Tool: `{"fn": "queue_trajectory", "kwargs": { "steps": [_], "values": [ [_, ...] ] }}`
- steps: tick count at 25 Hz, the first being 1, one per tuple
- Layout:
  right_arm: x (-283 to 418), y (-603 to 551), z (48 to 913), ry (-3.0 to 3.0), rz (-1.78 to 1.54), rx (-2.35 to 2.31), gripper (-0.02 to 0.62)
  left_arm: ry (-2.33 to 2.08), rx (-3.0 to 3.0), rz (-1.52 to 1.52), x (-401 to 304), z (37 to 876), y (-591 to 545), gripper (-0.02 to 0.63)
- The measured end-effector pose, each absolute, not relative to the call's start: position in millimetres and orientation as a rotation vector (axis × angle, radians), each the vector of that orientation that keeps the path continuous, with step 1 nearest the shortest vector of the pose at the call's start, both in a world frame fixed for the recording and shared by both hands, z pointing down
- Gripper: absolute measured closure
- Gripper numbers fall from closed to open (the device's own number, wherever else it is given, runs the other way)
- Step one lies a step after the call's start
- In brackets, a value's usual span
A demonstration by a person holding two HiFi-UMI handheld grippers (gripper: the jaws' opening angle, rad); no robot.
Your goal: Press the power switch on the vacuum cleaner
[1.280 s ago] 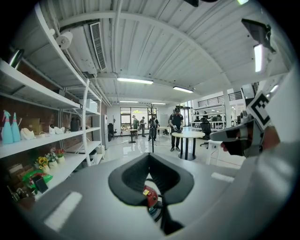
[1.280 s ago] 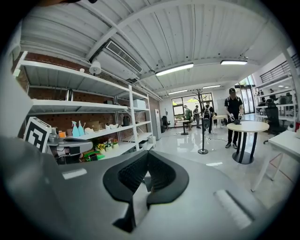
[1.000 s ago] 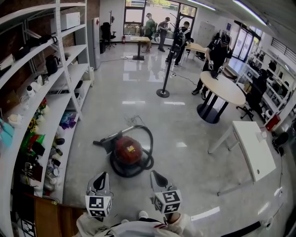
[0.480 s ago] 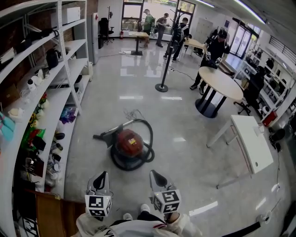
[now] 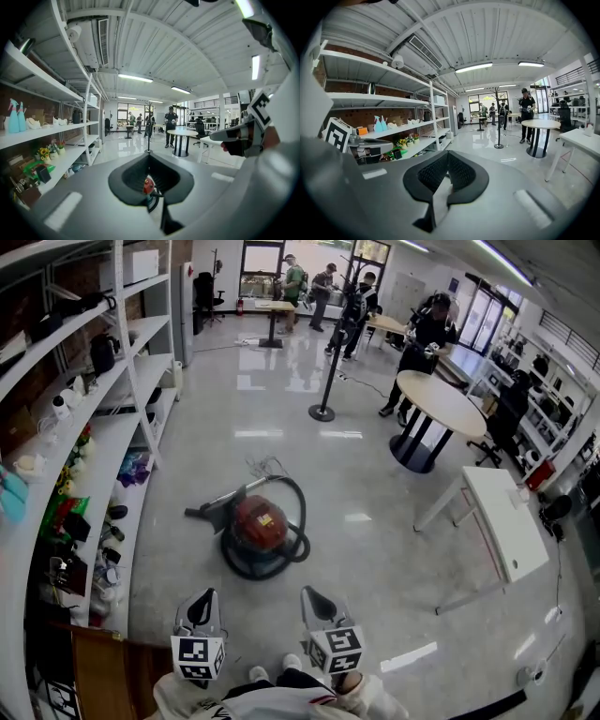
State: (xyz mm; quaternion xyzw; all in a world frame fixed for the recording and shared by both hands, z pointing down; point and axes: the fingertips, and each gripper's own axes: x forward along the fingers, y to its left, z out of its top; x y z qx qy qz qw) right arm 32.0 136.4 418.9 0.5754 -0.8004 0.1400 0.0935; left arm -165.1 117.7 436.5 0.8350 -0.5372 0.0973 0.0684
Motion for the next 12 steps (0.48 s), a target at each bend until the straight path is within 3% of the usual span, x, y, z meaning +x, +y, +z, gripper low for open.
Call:
{"fn": "queue_trajectory", "kwargs": {
  "steps": [12],
  "values": [
    [40.1, 138.1, 420.0, -2.374, 0.432, 1.712, 0.594, -1.603, 2.53, 0.304, -155.2, 434.7, 115.2, 0.606]
  ]
}}
